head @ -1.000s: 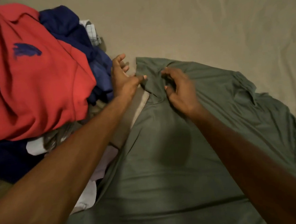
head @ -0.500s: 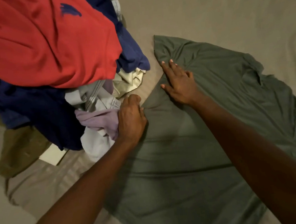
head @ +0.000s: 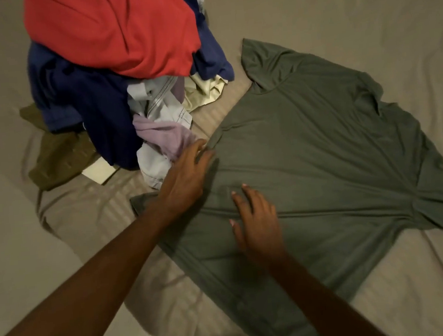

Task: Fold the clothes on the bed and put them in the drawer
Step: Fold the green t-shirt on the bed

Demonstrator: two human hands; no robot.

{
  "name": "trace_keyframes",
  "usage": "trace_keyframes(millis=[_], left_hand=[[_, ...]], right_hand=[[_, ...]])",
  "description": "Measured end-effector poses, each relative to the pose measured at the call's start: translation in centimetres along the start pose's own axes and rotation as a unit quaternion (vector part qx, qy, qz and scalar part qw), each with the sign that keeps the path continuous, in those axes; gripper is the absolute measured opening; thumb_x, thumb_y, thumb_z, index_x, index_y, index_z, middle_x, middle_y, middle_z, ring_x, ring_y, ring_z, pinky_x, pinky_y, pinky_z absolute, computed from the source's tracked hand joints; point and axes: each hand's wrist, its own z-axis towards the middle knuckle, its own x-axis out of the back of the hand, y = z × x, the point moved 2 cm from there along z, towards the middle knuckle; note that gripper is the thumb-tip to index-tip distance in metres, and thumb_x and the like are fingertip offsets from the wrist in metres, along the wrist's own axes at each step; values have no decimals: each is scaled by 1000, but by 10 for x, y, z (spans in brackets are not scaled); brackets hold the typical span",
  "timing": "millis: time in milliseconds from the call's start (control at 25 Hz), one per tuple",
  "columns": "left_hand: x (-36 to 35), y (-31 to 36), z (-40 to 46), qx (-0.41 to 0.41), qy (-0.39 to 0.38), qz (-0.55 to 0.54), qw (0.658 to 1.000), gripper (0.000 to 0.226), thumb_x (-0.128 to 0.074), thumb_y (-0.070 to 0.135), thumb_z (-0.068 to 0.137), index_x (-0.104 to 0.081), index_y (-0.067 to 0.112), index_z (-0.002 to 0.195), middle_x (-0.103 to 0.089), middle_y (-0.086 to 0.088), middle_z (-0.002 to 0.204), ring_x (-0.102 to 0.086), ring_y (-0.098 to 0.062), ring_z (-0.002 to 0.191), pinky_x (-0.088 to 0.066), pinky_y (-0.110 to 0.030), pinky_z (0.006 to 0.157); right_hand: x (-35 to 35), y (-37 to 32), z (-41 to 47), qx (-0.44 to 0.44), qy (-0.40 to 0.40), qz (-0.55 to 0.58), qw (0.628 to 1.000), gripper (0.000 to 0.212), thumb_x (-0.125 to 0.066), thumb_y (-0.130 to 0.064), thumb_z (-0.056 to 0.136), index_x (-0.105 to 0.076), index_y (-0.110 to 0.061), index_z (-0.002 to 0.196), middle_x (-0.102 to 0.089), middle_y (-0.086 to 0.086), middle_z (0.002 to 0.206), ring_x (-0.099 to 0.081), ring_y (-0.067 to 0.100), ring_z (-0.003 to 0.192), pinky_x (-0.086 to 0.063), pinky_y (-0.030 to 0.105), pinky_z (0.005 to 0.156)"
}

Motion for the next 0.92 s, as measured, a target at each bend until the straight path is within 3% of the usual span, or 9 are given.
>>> trace_keyframes(millis=[120, 240, 320, 440, 680, 920], left_hand=[[-19, 5, -50, 15, 0, 52, 999, 50, -59, 29, 100, -54, 6, 144, -40, -24, 156, -34, -41, 147, -35, -59, 115], [-47, 31, -101, 74, -53, 97, 991, 78, -41, 59, 100, -33, 8, 158, -19, -23, 167, -13, -39, 156, -19, -60, 122], [-60, 56, -125, 134, -80, 115, 981, 89, -32, 68, 99, -18, 7, 162, -10, -23, 168, -6, -38, 157, -12, -61, 124], [-67, 89, -151, 213, -82, 113, 967, 97, -29, 73, 99, -10, 3, 162, -7, -25, 168, -3, -37, 157, -6, -60, 125], [-67, 129, -184, 280, -132, 139, 941, 107, -23, 79, 95, -11, -5, 160, -12, -29, 166, -7, -38, 157, -6, -61, 124], [-74, 169, -212, 278, -147, 150, 937, 100, -20, 74, 98, -5, -2, 161, -4, -31, 166, -3, -41, 156, -7, -64, 123]], right_hand=[[-17, 3, -69, 12, -50, -25, 998, 68, -46, -49, 102, -29, -22, 161, -10, 9, 172, -14, 28, 158, -25, 48, 121], [-23, 21, -120, -11, -54, -59, 997, 73, -40, -52, 104, -17, -18, 165, -1, 14, 172, -3, 29, 160, -16, 50, 126], [-29, 21, -150, -9, -73, -73, 995, 73, -34, -54, 105, -14, -17, 165, -1, 15, 172, -1, 29, 160, -13, 53, 127], [-35, 13, -189, -11, -85, -44, 995, 70, -33, -52, 106, -15, -18, 165, -3, 12, 172, -2, 27, 160, -15, 53, 126], [-34, 5, -241, -3, -127, 5, 992, 73, -31, -54, 106, -6, -20, 165, 0, 2, 173, 2, 19, 160, -15, 48, 127], [-25, 0, -292, -17, -143, 80, 986, 67, -36, -50, 105, -18, -23, 164, -8, -9, 172, -1, 9, 158, -10, 36, 127]])
